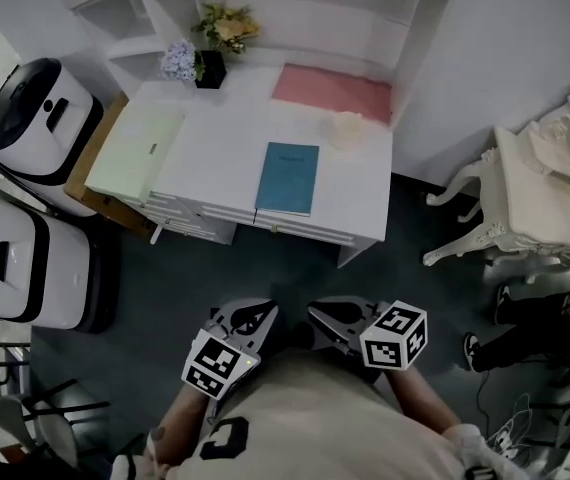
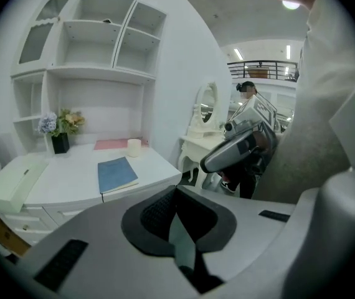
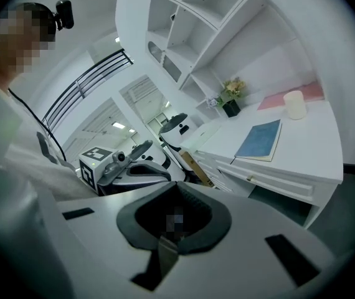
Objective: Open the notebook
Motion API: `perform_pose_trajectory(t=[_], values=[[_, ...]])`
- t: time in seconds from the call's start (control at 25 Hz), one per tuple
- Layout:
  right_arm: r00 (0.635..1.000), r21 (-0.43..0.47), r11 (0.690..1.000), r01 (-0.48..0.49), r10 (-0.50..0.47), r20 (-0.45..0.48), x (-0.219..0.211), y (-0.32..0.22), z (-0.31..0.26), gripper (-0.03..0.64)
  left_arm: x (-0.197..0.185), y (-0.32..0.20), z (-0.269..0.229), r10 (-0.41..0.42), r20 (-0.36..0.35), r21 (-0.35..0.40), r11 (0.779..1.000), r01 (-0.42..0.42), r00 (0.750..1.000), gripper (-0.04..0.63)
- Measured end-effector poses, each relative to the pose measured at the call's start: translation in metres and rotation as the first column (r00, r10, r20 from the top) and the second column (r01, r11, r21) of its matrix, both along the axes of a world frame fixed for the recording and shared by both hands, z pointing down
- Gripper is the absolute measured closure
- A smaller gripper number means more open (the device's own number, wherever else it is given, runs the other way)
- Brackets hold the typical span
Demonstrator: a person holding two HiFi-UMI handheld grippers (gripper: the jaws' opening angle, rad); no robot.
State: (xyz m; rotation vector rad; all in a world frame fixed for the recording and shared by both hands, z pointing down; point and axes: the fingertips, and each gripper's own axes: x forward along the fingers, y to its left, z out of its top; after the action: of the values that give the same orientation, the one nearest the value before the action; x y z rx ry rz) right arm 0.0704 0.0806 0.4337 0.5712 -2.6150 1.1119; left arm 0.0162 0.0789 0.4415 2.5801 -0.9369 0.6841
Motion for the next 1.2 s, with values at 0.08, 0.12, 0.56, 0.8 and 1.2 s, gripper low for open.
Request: perform_pose_trajectory(t=[0.08,0.12,0.56,0.8,1.2], values=[[1.0,-0.001,1.0,0.011,-0.011,0.006,0.004,-0.002,0.001,0.594,0.007,-0.004,-0.001,0.006,0.03,0.014,1.0,-0.006,1.0,0.58],[1.0,-0.001,1.0,0.013,-0.013,0.009,0.006,-0.003,0.001,0.594,0.008,-0.005,0.0,0.005,0.041,0.015,1.0,-0.005,0.999,0.581],[0.999,-0.009,0.999,-0.037,0.038,0.026,0.026,-0.014,0.005,0.594,0.007,-0.034,0.006,-0.002,0.106,0.038,0.999,-0.002,0.994,0.581],[0.995,-0.014,0.995,-0.097,0.097,-0.01,0.037,-0.025,0.009,0.594,-0.008,-0.075,0.013,0.02,0.149,0.056,0.998,-0.028,0.989,0.58],[0.98,-0.084,0.979,-0.184,0.176,-0.093,0.033,-0.05,0.021,0.594,-0.002,-0.153,0.057,0.144,0.332,0.063,0.983,-0.174,0.932,0.58]])
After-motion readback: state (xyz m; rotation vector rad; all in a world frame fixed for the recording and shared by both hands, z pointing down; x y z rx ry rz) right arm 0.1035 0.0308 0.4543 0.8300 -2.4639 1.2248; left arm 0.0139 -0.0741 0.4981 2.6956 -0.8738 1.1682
